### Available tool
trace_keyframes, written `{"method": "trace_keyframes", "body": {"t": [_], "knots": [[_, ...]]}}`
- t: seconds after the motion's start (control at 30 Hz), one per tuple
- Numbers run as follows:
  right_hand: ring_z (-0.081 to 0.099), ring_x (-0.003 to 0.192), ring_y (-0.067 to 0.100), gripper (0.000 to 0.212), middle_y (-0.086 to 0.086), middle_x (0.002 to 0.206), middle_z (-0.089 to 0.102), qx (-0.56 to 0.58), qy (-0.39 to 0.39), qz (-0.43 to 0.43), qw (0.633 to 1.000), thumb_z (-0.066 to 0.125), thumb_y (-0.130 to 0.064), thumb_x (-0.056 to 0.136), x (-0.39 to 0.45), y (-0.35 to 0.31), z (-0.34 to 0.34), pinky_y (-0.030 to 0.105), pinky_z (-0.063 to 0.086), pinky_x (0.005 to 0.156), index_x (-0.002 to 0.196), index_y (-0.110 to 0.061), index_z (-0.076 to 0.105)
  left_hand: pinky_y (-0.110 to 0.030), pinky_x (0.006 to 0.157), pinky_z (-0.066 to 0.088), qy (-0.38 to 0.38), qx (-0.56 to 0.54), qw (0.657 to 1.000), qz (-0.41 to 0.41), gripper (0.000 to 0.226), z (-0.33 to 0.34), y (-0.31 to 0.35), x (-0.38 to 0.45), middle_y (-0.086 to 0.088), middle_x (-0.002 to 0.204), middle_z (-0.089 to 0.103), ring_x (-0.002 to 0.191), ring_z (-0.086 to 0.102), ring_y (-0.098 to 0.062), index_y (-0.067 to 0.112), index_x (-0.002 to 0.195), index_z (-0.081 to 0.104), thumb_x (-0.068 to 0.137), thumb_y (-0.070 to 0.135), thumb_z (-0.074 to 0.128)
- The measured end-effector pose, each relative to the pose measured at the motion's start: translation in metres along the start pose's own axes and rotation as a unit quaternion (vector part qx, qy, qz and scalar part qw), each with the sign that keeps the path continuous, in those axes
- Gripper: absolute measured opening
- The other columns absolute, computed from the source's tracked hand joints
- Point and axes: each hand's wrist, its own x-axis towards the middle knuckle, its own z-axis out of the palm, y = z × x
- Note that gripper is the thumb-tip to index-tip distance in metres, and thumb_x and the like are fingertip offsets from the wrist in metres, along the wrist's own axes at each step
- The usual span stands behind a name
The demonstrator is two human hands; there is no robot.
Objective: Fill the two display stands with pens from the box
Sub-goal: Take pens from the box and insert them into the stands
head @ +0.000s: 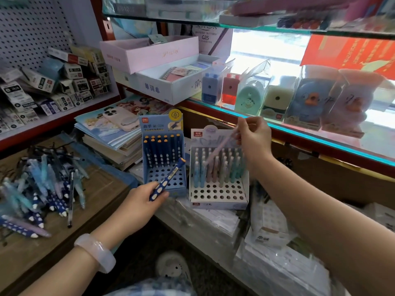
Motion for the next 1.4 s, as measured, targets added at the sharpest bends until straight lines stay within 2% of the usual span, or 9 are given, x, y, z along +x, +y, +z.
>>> {"method": "trace_keyframes", "body": {"t": [0.17, 0.33, 0.57, 0.8, 1.03, 1.17, 1.23, 1.3, 1.4], "knots": [[0.063, 0.079, 0.005, 0.004, -0.01, 0.084, 0.058, -0.212, -0.068, -0.126, 0.967, 0.056, -0.021, 0.093, -0.005, 0.036, -0.007, 0.024, 0.056, 0.073, 0.092, -0.022, 0.052, -0.019, 0.055, 0.033, 0.022, -0.004, 1.0, -0.01, 0.013, 0.002, 0.006, 0.003, -0.002, 0.077, 0.058, 0.068, 0.052, -0.01, 0.015, 0.086, 0.059, 0.093, 0.024, 0.053], [0.064, 0.083, 0.014, 0.01, 0.0, 0.088, 0.065, -0.319, -0.136, -0.176, 0.921, 0.056, -0.024, 0.093, -0.015, 0.055, 0.003, 0.031, 0.054, 0.077, 0.095, -0.015, 0.055, -0.018, 0.052, 0.031, 0.022, -0.006, 1.0, -0.01, 0.014, 0.002, 0.007, 0.003, 0.002, 0.069, 0.054, 0.062, 0.048, -0.007, 0.016, 0.084, 0.058, 0.093, 0.025, 0.053], [0.062, 0.083, 0.019, 0.016, 0.005, 0.091, 0.065, -0.387, -0.158, -0.229, 0.879, 0.051, -0.026, 0.096, -0.017, 0.054, 0.008, 0.038, 0.053, 0.078, 0.1, -0.011, 0.054, -0.011, 0.047, 0.032, 0.022, -0.026, 0.999, -0.022, 0.017, 0.001, 0.005, 0.001, 0.008, 0.066, 0.051, 0.059, 0.047, 0.0, 0.026, 0.077, 0.053, 0.093, 0.022, 0.052], [0.062, 0.086, 0.022, 0.016, 0.005, 0.094, 0.065, -0.445, -0.215, -0.176, 0.851, 0.048, -0.026, 0.097, -0.02, 0.066, 0.011, 0.04, 0.052, 0.08, 0.102, -0.012, 0.053, -0.01, 0.046, 0.034, 0.029, -0.033, 0.999, -0.011, 0.018, 0.002, 0.004, 0.0, 0.006, 0.062, 0.049, 0.054, 0.046, -0.003, 0.022, 0.074, 0.052, 0.093, 0.022, 0.053], [0.06, 0.095, 0.027, 0.016, 0.01, 0.102, 0.062, -0.488, -0.211, -0.13, 0.837, 0.046, -0.022, 0.098, -0.021, 0.062, 0.024, 0.039, 0.051, 0.082, 0.107, -0.01, 0.052, -0.019, 0.05, 0.036, 0.018, -0.079, 0.997, -0.018, 0.014, 0.002, 0.003, 0.0, 0.003, 0.06, 0.051, 0.05, 0.046, -0.005, 0.02, 0.081, 0.056, 0.093, 0.026, 0.052], [0.062, 0.092, 0.023, 0.015, 0.006, 0.099, 0.066, -0.47, -0.205, -0.117, 0.85, 0.052, -0.022, 0.095, -0.023, 0.055, 0.02, 0.039, 0.052, 0.082, 0.106, -0.012, 0.056, -0.018, 0.041, 0.034, 0.007, -0.232, 0.97, -0.071, 0.019, 0.0, 0.005, -0.004, 0.002, 0.055, 0.045, 0.044, 0.04, -0.007, 0.012, 0.09, 0.061, 0.095, 0.024, 0.048], [0.061, 0.087, 0.017, 0.018, 0.0, 0.096, 0.065, -0.425, -0.178, -0.142, 0.876, 0.053, -0.025, 0.094, -0.03, 0.049, 0.018, 0.036, 0.053, 0.08, 0.108, -0.013, 0.058, -0.017, 0.04, 0.032, -0.002, -0.267, 0.961, -0.073, 0.021, -0.003, 0.005, -0.005, 0.002, 0.055, 0.043, 0.042, 0.039, -0.005, 0.011, 0.092, 0.063, 0.095, 0.023, 0.046], [0.062, 0.081, 0.013, 0.02, -0.003, 0.091, 0.064, -0.287, -0.203, -0.119, 0.929, 0.053, -0.024, 0.095, -0.045, 0.035, 0.023, 0.028, 0.055, 0.075, 0.108, -0.011, 0.061, -0.017, 0.04, 0.032, -0.014, -0.271, 0.96, -0.07, 0.021, -0.003, 0.006, -0.006, 0.002, 0.055, 0.044, 0.042, 0.039, -0.004, 0.012, 0.094, 0.063, 0.096, 0.022, 0.045], [0.063, 0.075, 0.007, 0.025, -0.002, 0.092, 0.065, -0.115, -0.303, -0.035, 0.945, 0.052, -0.021, 0.095, -0.068, 0.015, 0.036, 0.021, 0.057, 0.069, 0.116, -0.008, 0.059, -0.016, 0.041, 0.034, -0.014, -0.271, 0.961, -0.063, 0.02, -0.001, 0.009, -0.006, 0.001, 0.057, 0.045, 0.043, 0.041, -0.004, 0.014, 0.095, 0.063, 0.095, 0.022, 0.045]]}}
